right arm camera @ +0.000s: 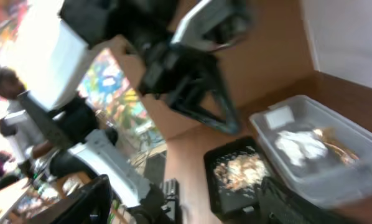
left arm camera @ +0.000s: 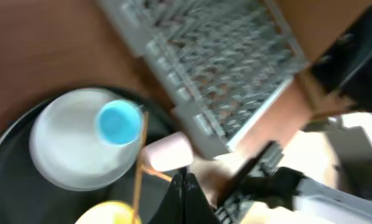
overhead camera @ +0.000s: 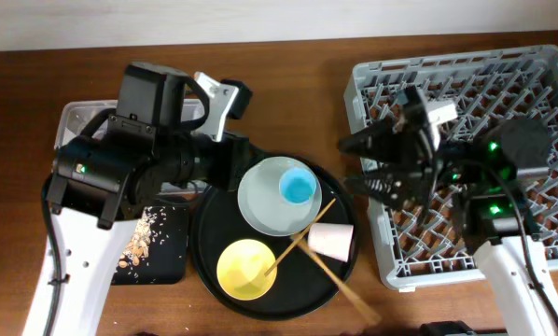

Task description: Sort waste into correct bins and load items into the dishwasher rack

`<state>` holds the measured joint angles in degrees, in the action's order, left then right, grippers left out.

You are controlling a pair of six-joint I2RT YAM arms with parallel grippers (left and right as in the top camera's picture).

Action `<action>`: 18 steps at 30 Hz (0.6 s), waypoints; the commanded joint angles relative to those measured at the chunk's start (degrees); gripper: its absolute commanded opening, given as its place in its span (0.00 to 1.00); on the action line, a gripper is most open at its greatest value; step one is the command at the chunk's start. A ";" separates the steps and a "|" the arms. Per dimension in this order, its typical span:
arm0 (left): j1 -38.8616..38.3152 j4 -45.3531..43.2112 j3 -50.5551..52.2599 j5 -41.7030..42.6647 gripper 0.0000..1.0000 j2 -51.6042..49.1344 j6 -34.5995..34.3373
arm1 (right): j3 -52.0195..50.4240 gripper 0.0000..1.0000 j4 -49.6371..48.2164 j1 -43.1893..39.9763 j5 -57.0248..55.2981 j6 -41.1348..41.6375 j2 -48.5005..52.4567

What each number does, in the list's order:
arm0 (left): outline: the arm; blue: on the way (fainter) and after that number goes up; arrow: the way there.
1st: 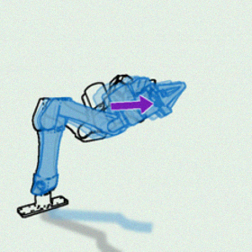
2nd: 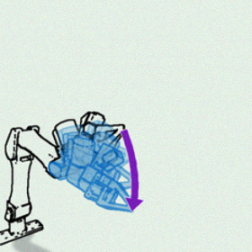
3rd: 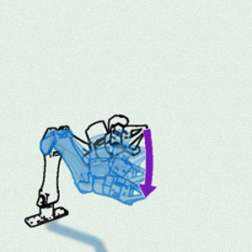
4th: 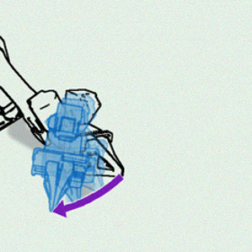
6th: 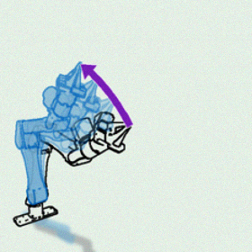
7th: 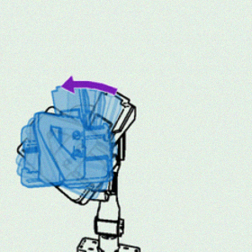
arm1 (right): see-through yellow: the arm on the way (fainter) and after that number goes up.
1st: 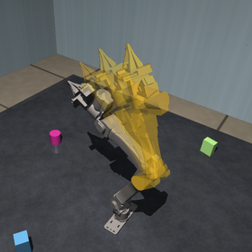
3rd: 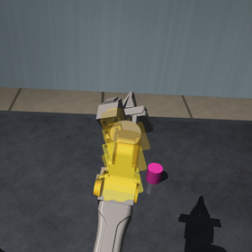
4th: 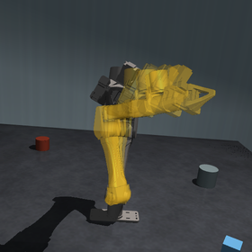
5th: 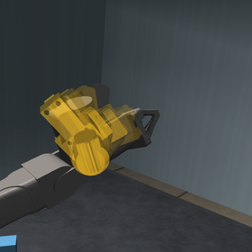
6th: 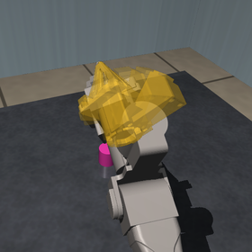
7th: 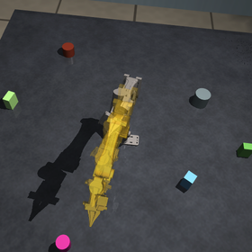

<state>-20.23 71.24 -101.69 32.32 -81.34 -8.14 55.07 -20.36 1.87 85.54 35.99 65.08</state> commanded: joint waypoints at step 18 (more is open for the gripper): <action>-20.31 -3.67 9.79 -18.23 0.39 -18.32 -9.14 | 1.64 0.81 71.01 -11.30 -64.74 -35.54 3.06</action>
<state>-35.68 67.70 -92.03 14.35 -94.48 -15.49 54.68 49.91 -9.19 26.85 1.17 68.47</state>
